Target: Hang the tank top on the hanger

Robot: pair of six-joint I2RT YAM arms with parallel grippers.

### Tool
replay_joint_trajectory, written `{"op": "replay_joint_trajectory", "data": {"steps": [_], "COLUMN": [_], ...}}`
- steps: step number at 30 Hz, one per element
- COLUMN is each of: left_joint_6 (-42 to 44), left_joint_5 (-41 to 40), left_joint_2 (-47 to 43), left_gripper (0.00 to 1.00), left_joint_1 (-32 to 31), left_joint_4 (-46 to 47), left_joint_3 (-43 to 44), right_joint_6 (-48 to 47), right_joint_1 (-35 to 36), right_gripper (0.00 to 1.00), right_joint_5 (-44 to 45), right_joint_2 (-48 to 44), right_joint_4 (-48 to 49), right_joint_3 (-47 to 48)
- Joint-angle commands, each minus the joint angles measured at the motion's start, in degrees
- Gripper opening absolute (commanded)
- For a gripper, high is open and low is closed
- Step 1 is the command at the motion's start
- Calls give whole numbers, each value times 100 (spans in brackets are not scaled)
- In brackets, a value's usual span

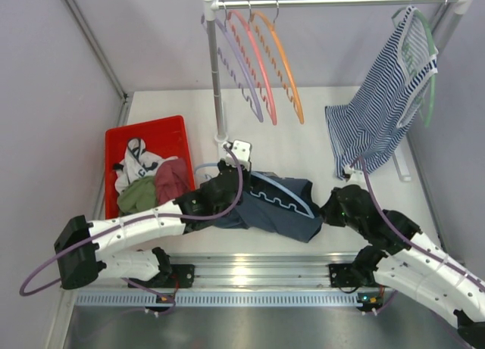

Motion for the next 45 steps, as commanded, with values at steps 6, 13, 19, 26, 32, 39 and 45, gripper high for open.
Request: {"op": "replay_joint_trajectory", "data": {"steps": [6,13,19,26,32,39,45], "left_joint_6": [91,12,-41,-129,-102,-182,-287], "left_joint_5": [-532,-541,-480,-436,-260,-207,12], "left_joint_2": [-35,70,184,377,465,536,615], "left_gripper": [0,0,0,0,0,0,0], "left_joint_1": [223,276,311,311,320,311,338], "left_joint_4": [455,341,350,358,367,165,-274], "left_joint_3": [222,204,230,248,327,642,1021], "right_joint_6": [67,67,67,-82,-179,-452,-355], "right_joint_1": [-66,-57,-74,-66,-74,-66,-57], "right_gripper": [0,0,0,0,0,0,0], "right_joint_5": [16,25,16,-115,-239,-292,-265], "right_joint_2": [-131,-183,-201,-52,106,555,476], "right_joint_4": [-165,-218,-209,-166,36,63,256], "right_joint_3": [165,261,305,648,744,851,236]}}
